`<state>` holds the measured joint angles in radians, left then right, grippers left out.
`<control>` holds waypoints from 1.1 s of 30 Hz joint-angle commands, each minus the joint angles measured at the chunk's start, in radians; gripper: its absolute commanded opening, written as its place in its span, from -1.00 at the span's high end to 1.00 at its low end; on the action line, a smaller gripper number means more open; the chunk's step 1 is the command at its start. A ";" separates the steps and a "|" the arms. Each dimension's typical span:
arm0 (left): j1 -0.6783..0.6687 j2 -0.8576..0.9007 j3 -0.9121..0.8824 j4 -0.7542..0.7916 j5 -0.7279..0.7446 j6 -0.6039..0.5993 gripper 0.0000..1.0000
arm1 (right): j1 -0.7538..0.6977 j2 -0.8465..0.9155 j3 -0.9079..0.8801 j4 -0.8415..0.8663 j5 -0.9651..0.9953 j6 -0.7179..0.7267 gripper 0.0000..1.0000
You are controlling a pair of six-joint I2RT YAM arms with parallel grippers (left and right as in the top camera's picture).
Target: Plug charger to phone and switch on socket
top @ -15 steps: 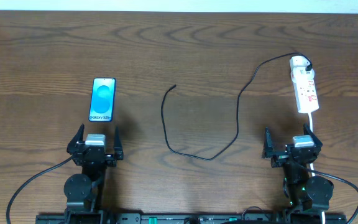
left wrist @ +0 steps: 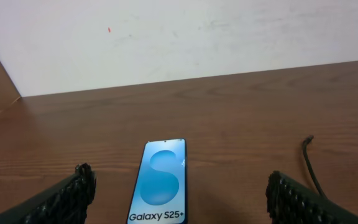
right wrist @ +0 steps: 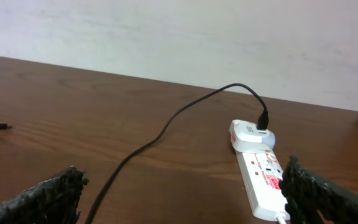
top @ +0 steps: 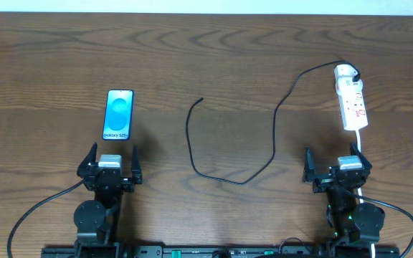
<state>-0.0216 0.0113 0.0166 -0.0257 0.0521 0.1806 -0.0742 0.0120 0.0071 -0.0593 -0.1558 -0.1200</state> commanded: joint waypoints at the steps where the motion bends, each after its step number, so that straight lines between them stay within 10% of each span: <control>1: -0.002 -0.001 -0.013 -0.041 -0.023 0.000 -0.79 | 0.003 -0.005 -0.002 -0.004 0.008 0.011 -0.98; 33: -0.002 -0.001 -0.013 -0.007 -0.038 -0.044 -0.79 | 0.003 -0.005 -0.002 -0.004 0.008 0.011 -0.99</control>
<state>-0.0216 0.0113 0.0170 -0.0216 0.0452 0.1612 -0.0742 0.0120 0.0071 -0.0593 -0.1558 -0.1200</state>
